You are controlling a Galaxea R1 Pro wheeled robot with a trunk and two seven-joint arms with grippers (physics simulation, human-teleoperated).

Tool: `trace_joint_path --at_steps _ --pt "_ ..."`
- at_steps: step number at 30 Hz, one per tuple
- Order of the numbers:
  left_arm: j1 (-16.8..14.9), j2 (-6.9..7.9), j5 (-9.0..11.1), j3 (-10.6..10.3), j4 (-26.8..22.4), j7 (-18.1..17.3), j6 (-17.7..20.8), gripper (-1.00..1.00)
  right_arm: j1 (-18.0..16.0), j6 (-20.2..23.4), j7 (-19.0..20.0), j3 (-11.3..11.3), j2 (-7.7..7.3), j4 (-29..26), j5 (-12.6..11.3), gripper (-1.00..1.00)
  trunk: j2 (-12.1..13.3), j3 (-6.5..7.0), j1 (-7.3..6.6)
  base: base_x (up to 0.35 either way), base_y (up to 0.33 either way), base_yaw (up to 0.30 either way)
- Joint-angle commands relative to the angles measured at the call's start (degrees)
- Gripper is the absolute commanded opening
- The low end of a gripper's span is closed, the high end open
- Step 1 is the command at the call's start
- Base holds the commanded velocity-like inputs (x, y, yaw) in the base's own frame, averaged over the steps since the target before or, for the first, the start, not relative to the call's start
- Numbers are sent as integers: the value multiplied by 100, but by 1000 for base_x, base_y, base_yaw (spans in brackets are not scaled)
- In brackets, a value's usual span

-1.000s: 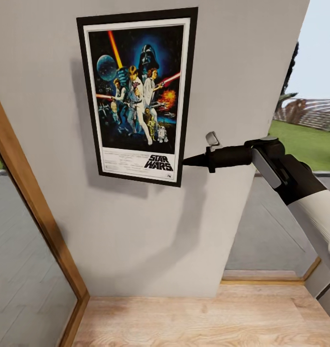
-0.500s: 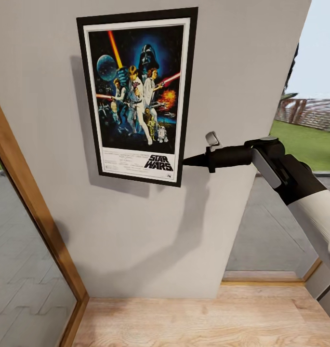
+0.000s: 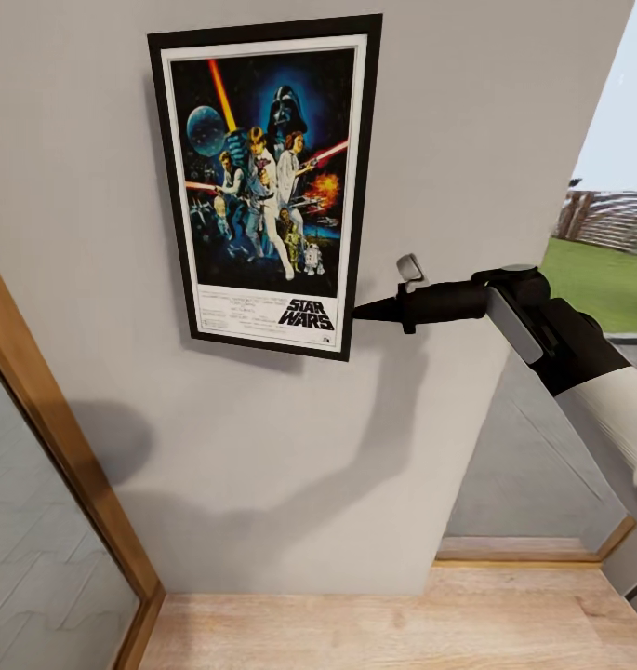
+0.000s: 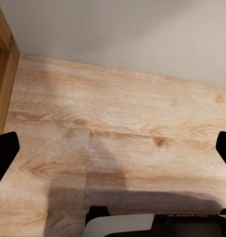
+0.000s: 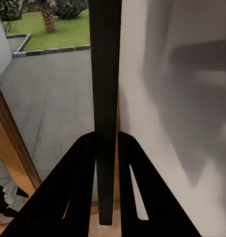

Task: Pick up the poster from the kitchen countertop and hang it on one of the wall nails in the kitchen.

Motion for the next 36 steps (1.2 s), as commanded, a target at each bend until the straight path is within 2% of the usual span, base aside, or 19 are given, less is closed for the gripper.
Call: trace_joint_path --at_steps 1,36 --pt "-1 -1 8 13 -3 -30 -4 100 -9 55 -5 17 -6 1 -57 -100 -12 -12 4 38 0 0" --pt "-1 -1 6 16 3 -30 -4 100 -9 55 -12 17 -6 1 -57 -100 -12 -12 4 2 0 0"
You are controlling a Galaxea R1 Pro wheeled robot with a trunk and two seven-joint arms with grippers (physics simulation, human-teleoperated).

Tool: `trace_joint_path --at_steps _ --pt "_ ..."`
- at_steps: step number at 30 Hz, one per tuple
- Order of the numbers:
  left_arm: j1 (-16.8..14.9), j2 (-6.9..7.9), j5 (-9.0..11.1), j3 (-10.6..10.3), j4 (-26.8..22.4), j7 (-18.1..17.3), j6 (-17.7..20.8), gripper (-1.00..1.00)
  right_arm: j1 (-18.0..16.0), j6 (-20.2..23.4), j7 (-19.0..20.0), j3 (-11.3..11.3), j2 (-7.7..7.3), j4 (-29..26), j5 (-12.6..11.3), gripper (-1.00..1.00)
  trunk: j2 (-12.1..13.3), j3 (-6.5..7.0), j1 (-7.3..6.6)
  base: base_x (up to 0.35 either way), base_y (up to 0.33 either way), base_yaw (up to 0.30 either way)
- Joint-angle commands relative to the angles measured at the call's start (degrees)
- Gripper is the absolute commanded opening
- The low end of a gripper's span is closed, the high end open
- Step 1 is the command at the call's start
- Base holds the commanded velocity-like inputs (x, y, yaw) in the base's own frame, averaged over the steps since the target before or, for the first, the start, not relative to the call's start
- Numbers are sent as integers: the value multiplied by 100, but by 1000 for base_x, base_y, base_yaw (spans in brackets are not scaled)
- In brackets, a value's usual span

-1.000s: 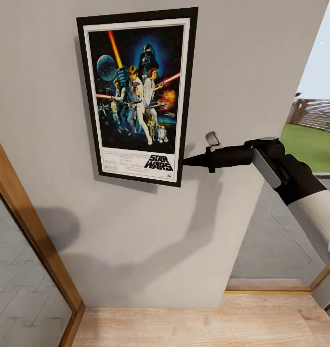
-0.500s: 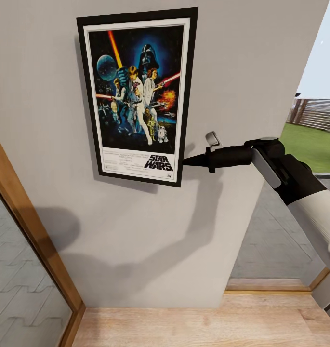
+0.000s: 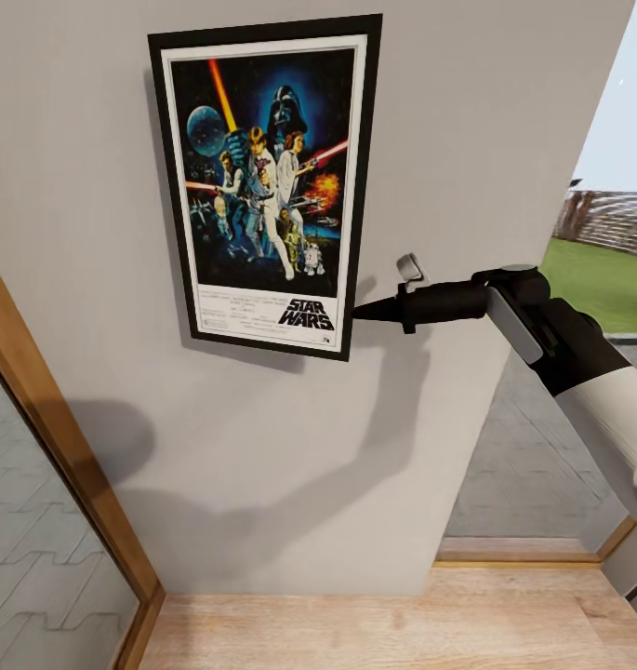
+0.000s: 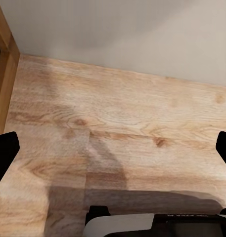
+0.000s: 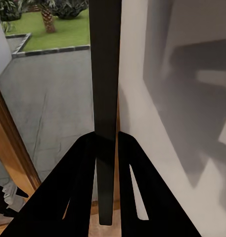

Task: Pick up the poster from the kitchen countertop and hang it on one of the wall nails in the kitchen.

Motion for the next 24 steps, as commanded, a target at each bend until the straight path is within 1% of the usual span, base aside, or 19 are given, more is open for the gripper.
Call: trace_joint_path --at_steps 1,8,14,24 --pt "-1 -2 7 11 -4 -30 -3 100 -9 55 -5 17 -6 1 -57 -100 -12 -12 4 0 0 0" --pt "-1 -2 9 10 -4 -30 -3 100 -9 55 -5 17 -6 1 -57 -100 -12 -12 4 0 6 0" --pt "-1 -2 6 10 -4 -30 -3 100 -9 55 -5 17 -6 1 -57 -100 -12 -12 4 0 96 0" --pt "-1 -2 10 12 -4 -30 -3 100 -9 55 -5 19 -6 1 -57 -100 -12 -12 4 0 50 0"
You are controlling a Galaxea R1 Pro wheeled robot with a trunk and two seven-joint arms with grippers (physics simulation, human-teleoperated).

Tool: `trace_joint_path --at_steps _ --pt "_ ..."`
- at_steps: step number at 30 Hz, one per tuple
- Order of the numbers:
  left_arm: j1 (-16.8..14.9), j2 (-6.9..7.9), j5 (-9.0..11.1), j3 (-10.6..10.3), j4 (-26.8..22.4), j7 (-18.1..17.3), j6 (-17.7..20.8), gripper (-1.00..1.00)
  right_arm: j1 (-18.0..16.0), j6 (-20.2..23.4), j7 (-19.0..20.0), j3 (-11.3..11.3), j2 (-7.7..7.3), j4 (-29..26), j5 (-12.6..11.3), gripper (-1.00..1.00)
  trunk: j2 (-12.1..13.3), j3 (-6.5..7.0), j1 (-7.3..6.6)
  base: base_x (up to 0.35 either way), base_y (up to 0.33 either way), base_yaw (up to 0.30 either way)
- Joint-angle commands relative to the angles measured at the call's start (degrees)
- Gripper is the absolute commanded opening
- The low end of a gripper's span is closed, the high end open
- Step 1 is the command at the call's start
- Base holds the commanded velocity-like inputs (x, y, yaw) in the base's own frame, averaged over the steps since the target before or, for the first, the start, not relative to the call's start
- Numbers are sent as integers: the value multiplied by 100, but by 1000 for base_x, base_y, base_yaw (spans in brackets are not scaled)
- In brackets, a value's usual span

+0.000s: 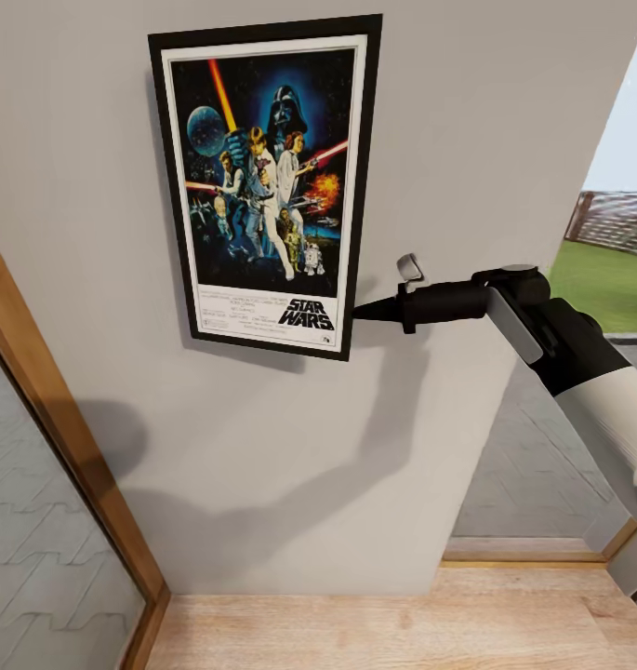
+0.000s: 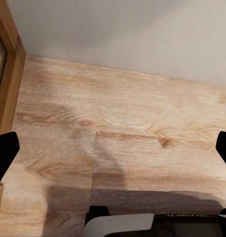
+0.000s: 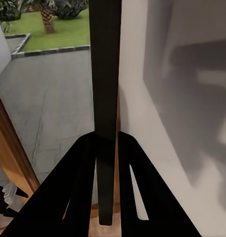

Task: Pick up the poster from the kitchen countertop and hang it on one of the wall nails in the kitchen.

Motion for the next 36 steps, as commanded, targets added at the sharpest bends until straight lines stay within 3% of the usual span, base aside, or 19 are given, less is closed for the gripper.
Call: trace_joint_path --at_steps 1,16,36 --pt "-1 -1 9 10 -3 -30 -4 100 -9 55 -7 16 -6 1 -56 -100 -12 -12 4 0 21 0" --pt "-1 6 3 14 -3 -30 -4 100 -9 55 -20 22 -6 8 -55 -100 -12 -12 4 0 88 0" --pt "-1 7 5 14 -3 -29 -4 100 -9 55 -23 16 -6 10 -51 -100 -12 -12 4 0 -37 0"
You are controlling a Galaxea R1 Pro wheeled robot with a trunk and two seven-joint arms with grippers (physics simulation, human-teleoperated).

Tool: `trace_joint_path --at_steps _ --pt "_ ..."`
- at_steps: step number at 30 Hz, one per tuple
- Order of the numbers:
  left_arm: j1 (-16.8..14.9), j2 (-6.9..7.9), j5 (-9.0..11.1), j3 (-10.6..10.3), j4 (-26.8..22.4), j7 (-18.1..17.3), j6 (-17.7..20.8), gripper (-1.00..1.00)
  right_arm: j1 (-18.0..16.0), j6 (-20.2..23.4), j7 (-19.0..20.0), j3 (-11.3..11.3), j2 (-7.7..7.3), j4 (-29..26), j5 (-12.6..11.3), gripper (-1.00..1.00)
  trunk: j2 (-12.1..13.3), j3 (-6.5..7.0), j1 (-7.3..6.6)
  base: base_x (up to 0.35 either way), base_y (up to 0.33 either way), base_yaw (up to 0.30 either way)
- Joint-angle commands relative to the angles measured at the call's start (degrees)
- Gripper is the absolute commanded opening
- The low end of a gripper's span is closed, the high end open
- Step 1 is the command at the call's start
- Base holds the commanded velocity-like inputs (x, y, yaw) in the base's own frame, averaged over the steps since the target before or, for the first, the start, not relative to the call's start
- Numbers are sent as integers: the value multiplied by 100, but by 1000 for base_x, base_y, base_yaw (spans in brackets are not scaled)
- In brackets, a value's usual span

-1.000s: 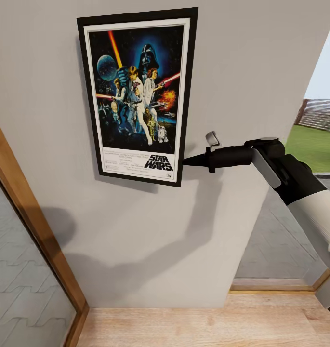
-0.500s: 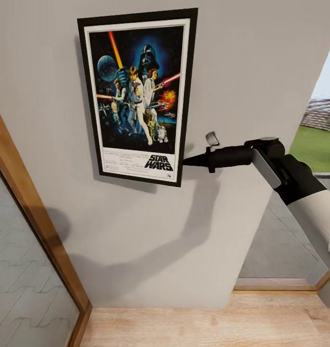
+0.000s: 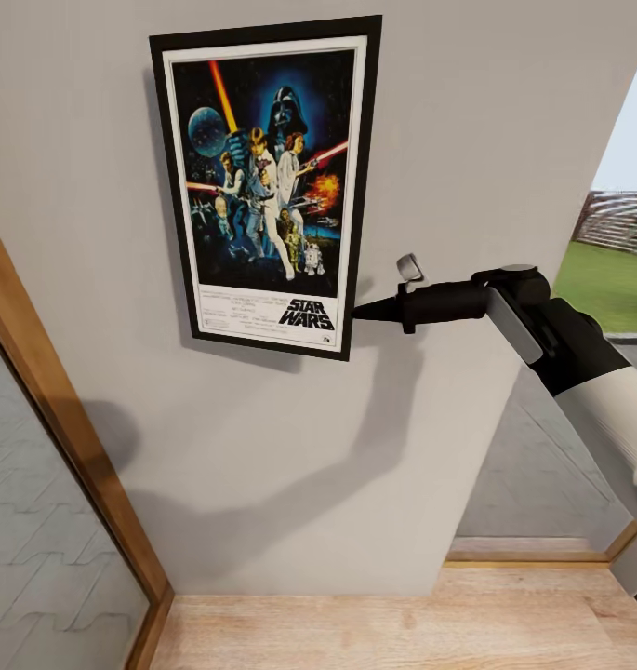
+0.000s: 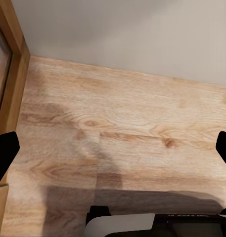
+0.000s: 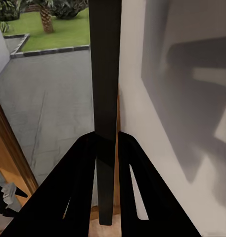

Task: Pick up the poster from the kitchen countertop and hang it on one of the wall nails in the kitchen.

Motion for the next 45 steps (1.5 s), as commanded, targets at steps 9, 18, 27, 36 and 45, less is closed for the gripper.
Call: trace_joint_path --at_steps 9,18,27,36,45 --pt "-1 -2 7 13 -4 -31 -3 100 -9 55 -7 18 -6 0 -54 -100 -12 -12 4 0 -8 0" --pt "-1 -2 6 13 -4 -31 -3 100 -9 55 -22 17 -6 1 -57 -100 -12 -12 4 0 0 0" --pt "-1 14 8 13 -4 -27 -3 100 -9 55 -23 18 -6 1 -56 -100 -12 -12 4 0 0 0" --pt "-1 67 13 13 -4 -30 -3 100 -9 55 -23 17 -6 1 -54 -100 -12 -12 4 106 0 0" --pt "-1 69 13 13 -4 -31 -3 100 -9 55 -23 17 -6 1 -54 -100 -12 -12 4 15 0 0"
